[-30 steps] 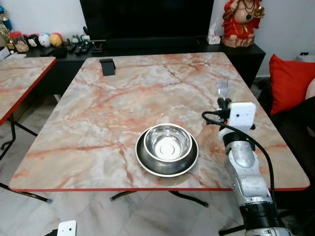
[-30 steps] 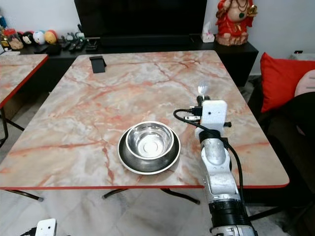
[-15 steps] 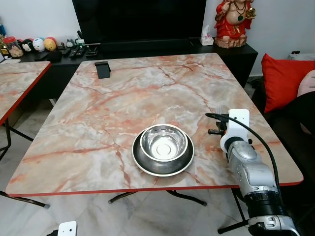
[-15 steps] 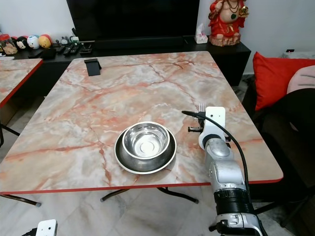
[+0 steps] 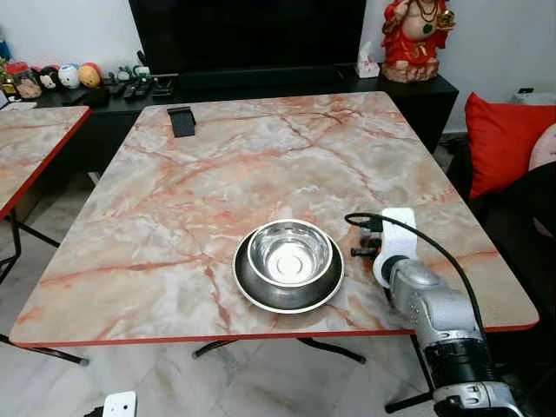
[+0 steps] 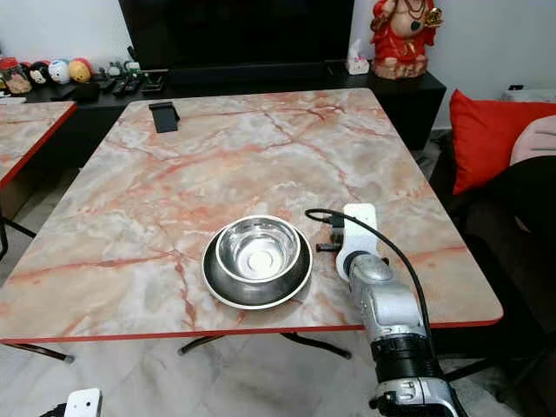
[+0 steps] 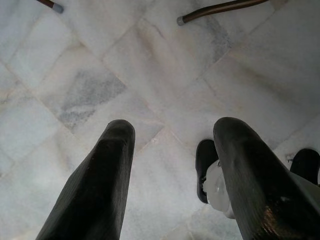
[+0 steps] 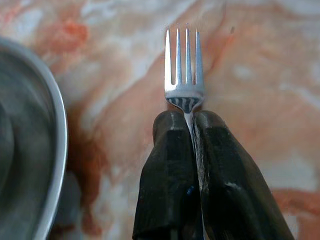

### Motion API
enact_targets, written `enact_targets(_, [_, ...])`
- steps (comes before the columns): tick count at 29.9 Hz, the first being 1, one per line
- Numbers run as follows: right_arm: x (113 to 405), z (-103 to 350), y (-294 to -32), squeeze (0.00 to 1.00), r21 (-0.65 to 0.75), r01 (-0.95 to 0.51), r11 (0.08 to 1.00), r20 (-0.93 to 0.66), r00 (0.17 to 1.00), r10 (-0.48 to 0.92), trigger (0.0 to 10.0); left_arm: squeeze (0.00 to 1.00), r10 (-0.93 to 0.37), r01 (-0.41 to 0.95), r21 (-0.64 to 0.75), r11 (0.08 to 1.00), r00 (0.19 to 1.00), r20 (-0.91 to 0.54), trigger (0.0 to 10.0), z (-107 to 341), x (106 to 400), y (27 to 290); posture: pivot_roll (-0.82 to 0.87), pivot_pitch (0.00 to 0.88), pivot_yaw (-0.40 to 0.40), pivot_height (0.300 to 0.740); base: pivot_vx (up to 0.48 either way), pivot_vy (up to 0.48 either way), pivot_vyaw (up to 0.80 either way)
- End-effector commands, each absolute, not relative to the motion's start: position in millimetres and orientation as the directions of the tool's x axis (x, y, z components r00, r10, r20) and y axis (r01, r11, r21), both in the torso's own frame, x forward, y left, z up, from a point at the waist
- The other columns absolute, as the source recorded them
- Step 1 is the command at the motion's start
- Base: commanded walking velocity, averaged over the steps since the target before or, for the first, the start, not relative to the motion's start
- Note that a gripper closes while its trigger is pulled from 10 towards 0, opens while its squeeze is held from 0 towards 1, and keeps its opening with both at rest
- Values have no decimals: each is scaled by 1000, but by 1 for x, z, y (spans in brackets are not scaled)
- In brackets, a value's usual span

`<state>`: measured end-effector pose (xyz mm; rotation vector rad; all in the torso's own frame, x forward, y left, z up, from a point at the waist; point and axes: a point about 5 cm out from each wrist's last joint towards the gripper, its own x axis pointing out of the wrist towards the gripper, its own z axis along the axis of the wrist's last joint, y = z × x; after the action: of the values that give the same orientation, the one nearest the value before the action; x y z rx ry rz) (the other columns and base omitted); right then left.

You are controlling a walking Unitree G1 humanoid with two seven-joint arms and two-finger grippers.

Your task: Setting the table

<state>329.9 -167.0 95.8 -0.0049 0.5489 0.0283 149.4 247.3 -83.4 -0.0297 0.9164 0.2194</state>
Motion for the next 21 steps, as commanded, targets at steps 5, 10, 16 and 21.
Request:
enact_targets(5, [329, 100, -163, 0, 8, -14, 1000, -504, 863, 16, 10000, 0, 175, -194, 77, 978, 567, -805, 10000, -85, 145, 250, -84, 0, 45, 720, 0, 0, 0])
enact_targets(10, [332, 101, -163, 0, 5, 1, 1000, -472, 882, 2, 10000, 0, 176, -191, 78, 978, 572, -801, 10000, -84, 147, 249, -80, 0, 45, 720, 0, 0, 0])
enact_targets(16, [333, 102, -158, 0, 10, -10, 1000, -438, 899, 13, 10000, 0, 178, -189, 82, 979, 578, -796, 10000, -83, 149, 250, -76, 0, 47, 720, 0, 0, 0])
enact_targets(21, [334, 96, -156, 0, 24, -9, 1000, -421, 907, 19, 10000, 0, 179, -186, 84, 979, 580, -795, 10000, -83, 149, 251, -74, 0, 48, 720, 0, 0, 0])
